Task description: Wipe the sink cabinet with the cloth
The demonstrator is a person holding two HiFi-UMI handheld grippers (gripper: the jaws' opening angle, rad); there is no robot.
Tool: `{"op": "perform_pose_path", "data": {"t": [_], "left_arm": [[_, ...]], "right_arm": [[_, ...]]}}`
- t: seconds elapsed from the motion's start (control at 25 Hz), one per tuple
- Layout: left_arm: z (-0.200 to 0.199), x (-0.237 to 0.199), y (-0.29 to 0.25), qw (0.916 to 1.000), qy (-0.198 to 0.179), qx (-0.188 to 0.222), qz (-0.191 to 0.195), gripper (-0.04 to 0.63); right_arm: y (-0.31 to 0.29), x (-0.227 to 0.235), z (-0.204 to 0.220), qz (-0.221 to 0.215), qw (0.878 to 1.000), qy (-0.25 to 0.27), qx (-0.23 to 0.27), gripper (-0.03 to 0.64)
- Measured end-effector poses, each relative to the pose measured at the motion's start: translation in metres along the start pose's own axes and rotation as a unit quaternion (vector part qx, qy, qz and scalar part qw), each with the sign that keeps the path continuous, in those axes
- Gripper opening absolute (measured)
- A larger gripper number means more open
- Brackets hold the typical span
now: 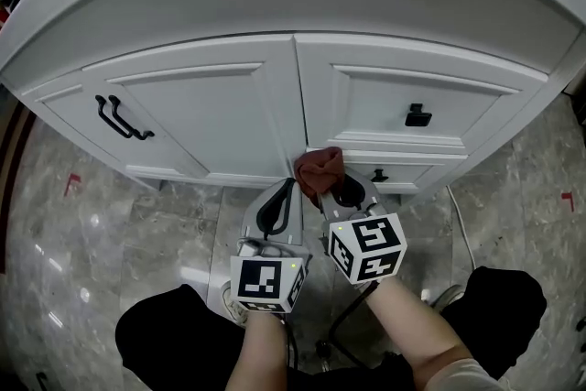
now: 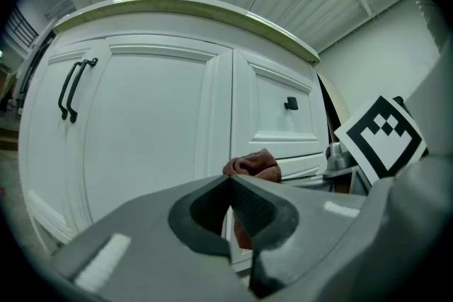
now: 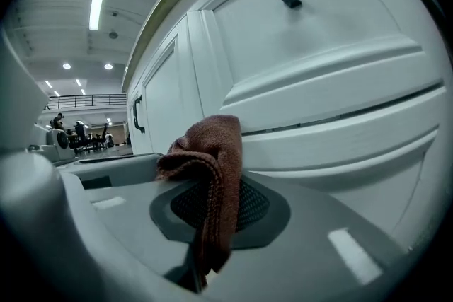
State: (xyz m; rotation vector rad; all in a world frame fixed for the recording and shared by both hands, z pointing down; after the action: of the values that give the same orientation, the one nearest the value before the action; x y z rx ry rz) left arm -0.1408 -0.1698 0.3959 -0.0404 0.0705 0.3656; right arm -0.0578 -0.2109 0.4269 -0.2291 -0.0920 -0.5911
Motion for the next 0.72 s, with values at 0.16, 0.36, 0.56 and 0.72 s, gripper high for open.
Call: {"op": "perform_pose_path", "data": {"t": [0.16, 0.36, 0.56, 0.72], "left_arm": [[0.003, 0.012, -0.007, 0.9999, -0.001, -0.002, 0.016, 0.000], [0.003, 0.025, -0.012, 0.9997, 0.002, -0.002, 0.026, 0.000], [0.002, 0.039, -0.021, 0.9993, 0.005, -0.001, 0.038, 0.000], [0.004, 0.056, -0.029, 0.9985, 0.008, -0.003, 0.054, 0.000]], "right_arm": [[0.006, 0.012, 0.003, 0.011, 1.000, 0.003, -0.010, 0.080], [0.018, 0.032, 0.009, 0.034, 0.999, 0.001, -0.023, 0.081], [0.033, 0.060, 0.015, 0.063, 0.997, -0.019, -0.035, 0.081], [0.048, 0.083, 0.019, 0.082, 0.995, -0.053, -0.037, 0.081]]}}
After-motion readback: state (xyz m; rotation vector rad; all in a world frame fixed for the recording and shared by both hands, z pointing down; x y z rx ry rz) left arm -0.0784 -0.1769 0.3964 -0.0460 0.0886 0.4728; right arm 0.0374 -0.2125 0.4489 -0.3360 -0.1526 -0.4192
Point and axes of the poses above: the fingertips, and each gripper's own axes: y backward along the fingers, x to its right, z out of its underside, the point moved 4 cm from there along y, backward along the fingers, and after that the axes turned 3 degrees about y, right-handed, at the moved point
